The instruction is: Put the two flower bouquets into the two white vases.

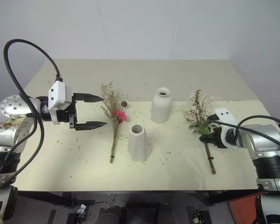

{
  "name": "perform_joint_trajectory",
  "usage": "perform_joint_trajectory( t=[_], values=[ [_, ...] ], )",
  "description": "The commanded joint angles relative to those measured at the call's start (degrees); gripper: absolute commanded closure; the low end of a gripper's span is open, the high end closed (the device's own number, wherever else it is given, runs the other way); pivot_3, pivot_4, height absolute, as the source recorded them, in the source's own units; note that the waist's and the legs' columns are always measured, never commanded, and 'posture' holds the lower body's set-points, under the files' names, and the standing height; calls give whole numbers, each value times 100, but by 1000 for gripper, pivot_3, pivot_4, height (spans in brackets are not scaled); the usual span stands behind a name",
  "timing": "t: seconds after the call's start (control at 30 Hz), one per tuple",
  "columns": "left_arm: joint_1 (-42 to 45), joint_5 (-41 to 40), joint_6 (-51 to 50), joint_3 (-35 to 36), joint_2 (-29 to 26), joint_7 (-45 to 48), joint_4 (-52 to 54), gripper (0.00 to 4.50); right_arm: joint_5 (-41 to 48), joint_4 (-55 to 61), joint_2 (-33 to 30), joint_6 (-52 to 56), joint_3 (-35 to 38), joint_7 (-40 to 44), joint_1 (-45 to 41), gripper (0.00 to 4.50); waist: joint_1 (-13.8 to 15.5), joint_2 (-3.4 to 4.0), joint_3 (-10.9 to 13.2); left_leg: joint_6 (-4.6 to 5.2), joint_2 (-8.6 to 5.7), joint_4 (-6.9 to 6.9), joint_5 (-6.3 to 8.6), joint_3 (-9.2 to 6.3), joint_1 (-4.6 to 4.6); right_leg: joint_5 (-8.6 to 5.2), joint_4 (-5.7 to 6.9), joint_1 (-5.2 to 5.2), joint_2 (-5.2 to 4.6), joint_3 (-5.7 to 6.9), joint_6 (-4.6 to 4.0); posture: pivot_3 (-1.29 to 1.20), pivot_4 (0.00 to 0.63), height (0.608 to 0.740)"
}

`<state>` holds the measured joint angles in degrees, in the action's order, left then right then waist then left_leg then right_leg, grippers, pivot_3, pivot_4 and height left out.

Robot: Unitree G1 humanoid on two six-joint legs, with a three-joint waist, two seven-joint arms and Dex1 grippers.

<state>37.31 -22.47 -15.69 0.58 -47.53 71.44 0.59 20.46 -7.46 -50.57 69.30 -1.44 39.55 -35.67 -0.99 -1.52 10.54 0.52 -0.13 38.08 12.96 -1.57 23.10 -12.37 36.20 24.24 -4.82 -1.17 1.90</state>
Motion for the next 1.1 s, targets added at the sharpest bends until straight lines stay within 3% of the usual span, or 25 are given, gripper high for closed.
perform_joint_trajectory(
  t=[0.03, 0.13, 0.23, 0.33, 0.47, 0.57, 0.67, 0.83, 1.1],
  values=[
    [-7, -14, 22, 237, -186, -36, 136, 0, -19, 32, 45, -1, -40, 49, -156, 3473, -1, 0, 0, 0, 3, 0, 0, 0, 0, 1, -1, 0, 4, 0, -1, 0, 150, 740],
    [-2, -27, 16, 253, -211, -43, 138, 0, -94, -18, 104, 1, -4, -85, -190, 4323, 3, 0, 0, 0, 5, 0, 0, -1, 0, 1, -1, 0, 6, 0, -1, 0, 150, 740],
    [-15, -96, -12, 285, -186, -79, 193, 0, -271, -168, 231, -64, 275, -555, -331, 4322, 5, 0, 0, 0, 4, 1, 0, 0, 1, 2, -1, 0, 6, -1, -1, 0, 150, 740],
    [-64, -157, -48, 309, -151, -127, 254, 0, -777, -97, 272, -891, 492, -1290, -289, 4322, 6, 0, 0, 0, 4, 2, 0, 0, 1, 2, 0, 1, 6, -1, -1, 0, 150, 740],
    [-119, -318, -147, 419, -45, -234, 297, 0, -1581, -181, 567, -2801, 881, -2809, -611, 4322, 4, 0, 0, 0, 3, 2, 0, 2, 8, 3, 0, 9, 5, -3, 0, 0, 150, 740],
    [-124, -447, -212, 504, 46, -318, 309, 0, -1247, -277, 1043, -3931, 1537, -3101, -1043, 4322, -57, 1, 0, -1, 4, 2, 0, 8, 4, 9, 3, 12, 9, -15, -2, 0, 150, 740],
    [-162, -606, -296, 593, 143, -394, 316, 0, -440, -298, 1658, -4915, 2228, -2809, -1489, 4322, -102, 1, 0, -1, 15, 0, 0, 8, 2, 12, -1, 11, 22, -21, -5, 0, 150, 740],
    [-300, -613, -363, 601, 163, -475, 414, 0, 502, -484, 2409, -5667, 2752, -2440, -1960, 4322, -114, 1, 0, 0, 24, 0, 0, 6, 2, 19, -3, 7, 29, -21, -9, 0, 150, 740],
    [-618, -491, -461, 633, 47, -635, 625, 0, 830, -949, 3052, -6388, 2351, -1382, -2178, 4322, -150, 3, 0, 0, 30, 0, 0, 10, -3, 25, 2, 12, 36, -29, -13, 0, 150, 740]
  ],
)
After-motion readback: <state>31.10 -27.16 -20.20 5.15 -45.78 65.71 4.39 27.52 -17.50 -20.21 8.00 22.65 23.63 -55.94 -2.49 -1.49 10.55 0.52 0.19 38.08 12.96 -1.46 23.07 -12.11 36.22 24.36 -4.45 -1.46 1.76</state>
